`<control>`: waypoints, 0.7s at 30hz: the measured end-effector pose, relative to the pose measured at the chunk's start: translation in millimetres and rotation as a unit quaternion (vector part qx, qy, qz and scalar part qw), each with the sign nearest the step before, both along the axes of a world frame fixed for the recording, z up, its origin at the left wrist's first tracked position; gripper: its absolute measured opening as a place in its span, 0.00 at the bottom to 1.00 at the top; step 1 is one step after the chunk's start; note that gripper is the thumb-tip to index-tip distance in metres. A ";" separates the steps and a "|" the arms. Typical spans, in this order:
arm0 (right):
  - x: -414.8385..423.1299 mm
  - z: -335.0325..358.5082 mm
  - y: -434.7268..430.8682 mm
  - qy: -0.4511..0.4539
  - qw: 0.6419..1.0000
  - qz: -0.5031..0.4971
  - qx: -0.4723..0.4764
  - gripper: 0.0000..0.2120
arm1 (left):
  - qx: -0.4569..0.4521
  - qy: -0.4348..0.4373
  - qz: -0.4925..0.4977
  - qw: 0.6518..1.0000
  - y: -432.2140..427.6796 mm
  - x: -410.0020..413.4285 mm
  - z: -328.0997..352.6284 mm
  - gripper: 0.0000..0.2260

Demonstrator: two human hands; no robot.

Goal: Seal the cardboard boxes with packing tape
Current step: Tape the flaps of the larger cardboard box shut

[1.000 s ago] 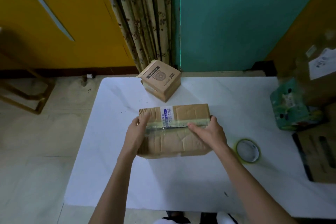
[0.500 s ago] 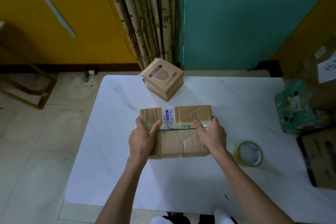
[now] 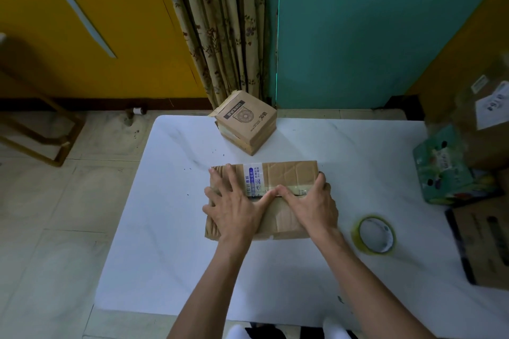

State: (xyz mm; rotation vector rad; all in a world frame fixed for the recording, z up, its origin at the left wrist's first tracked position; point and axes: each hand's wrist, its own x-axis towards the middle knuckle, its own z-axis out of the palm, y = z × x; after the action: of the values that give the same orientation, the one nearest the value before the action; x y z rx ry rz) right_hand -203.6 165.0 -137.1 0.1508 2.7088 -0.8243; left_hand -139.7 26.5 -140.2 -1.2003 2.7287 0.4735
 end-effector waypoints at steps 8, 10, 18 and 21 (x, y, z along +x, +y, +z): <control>-3.4 -8.5 8.9 0.036 0.999 0.017 -0.037 0.25 | 0.013 0.111 0.021 0.994 -24.2 8.0 -6.1 0.46; -4.6 -8.9 11.4 0.042 0.998 0.027 -0.037 0.20 | 0.028 0.157 0.025 0.987 -32.7 12.3 -8.1 0.40; -1.1 -6.1 26.0 -0.094 0.990 -0.002 -0.109 0.45 | 0.051 0.090 0.055 0.993 -42.2 23.9 -1.1 0.28; -1.2 -5.5 25.2 -0.095 0.989 -0.017 -0.111 0.49 | 0.082 0.045 0.055 0.994 -35.6 23.0 4.4 0.46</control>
State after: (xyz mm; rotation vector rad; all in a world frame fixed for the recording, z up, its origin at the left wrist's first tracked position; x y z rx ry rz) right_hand -204.7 190.1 -142.6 0.2132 2.4243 -1.0579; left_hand -116.7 -9.0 -135.7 -1.3214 2.6426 0.7660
